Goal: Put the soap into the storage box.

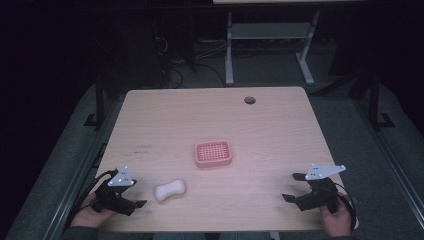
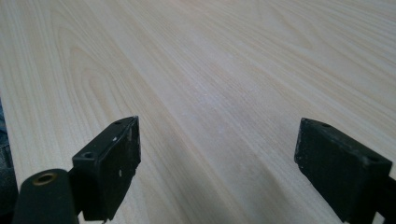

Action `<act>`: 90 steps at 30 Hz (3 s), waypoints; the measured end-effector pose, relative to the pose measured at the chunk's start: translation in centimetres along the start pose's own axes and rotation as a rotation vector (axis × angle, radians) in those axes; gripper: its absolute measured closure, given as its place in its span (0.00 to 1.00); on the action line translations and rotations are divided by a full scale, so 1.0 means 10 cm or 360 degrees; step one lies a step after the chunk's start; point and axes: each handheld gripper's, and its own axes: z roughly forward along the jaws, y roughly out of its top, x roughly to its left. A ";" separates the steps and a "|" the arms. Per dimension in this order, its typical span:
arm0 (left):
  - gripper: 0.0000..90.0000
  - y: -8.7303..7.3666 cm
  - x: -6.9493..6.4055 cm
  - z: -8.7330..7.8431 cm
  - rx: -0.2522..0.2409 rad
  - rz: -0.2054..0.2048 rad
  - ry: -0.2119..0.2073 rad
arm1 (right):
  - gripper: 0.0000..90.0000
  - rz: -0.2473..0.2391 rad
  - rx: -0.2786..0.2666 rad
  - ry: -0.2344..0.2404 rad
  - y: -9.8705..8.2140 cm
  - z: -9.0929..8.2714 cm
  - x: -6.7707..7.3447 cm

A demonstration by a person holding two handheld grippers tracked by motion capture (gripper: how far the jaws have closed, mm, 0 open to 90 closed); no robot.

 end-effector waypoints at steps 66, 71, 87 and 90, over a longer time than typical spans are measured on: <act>0.23 0.49 -0.18 0.29 0.0052 0.0241 -0.0086 | 0.16 -0.0030 0.0017 0.0037 0.04 0.04 0.02; 0.23 0.50 -0.17 0.32 0.0055 0.0230 -0.0098 | 0.16 -0.0032 0.0016 0.0039 0.05 0.04 0.01; 0.25 0.61 -0.17 0.43 0.0073 0.0266 -0.0135 | 0.16 -0.0032 0.0015 0.0040 0.05 0.04 0.01; 0.26 0.62 -0.17 0.45 0.0074 0.0268 -0.0144 | 0.16 -0.0032 0.0016 0.0041 0.05 0.04 0.01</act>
